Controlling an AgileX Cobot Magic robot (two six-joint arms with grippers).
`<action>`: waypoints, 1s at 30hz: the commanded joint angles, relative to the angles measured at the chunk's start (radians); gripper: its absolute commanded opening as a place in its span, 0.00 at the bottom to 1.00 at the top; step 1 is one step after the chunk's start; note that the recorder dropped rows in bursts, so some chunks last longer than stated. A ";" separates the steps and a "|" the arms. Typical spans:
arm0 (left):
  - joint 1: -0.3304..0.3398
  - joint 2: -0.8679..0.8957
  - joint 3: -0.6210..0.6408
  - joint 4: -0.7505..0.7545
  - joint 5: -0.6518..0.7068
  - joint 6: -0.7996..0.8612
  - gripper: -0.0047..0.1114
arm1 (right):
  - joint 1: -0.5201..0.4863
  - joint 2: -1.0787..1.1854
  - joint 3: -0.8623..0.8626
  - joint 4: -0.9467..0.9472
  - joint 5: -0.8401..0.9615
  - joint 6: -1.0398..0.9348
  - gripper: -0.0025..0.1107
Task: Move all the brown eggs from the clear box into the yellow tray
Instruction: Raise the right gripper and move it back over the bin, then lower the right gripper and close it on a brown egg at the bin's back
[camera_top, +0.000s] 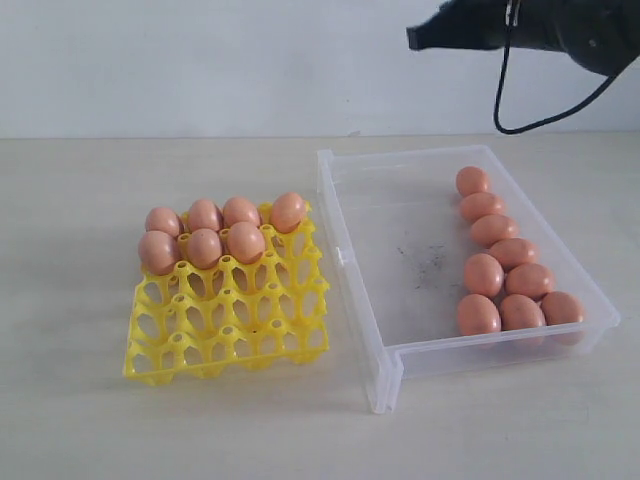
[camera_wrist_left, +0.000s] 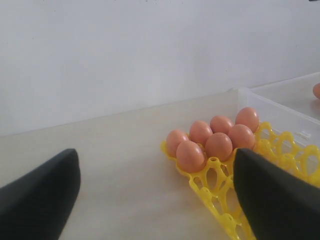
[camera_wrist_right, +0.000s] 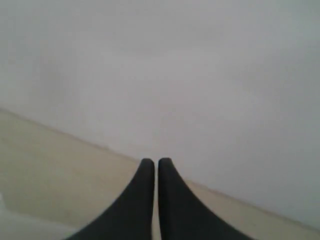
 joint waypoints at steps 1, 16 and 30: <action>-0.007 -0.004 0.004 -0.007 0.000 -0.008 0.71 | -0.001 0.005 -0.011 0.013 0.267 -0.102 0.02; -0.007 -0.004 0.004 -0.007 0.000 -0.008 0.71 | -0.002 0.345 -0.459 0.411 1.145 -0.885 0.44; -0.007 -0.004 0.004 -0.007 0.000 -0.008 0.71 | -0.002 0.339 -0.459 0.374 1.045 -1.301 0.44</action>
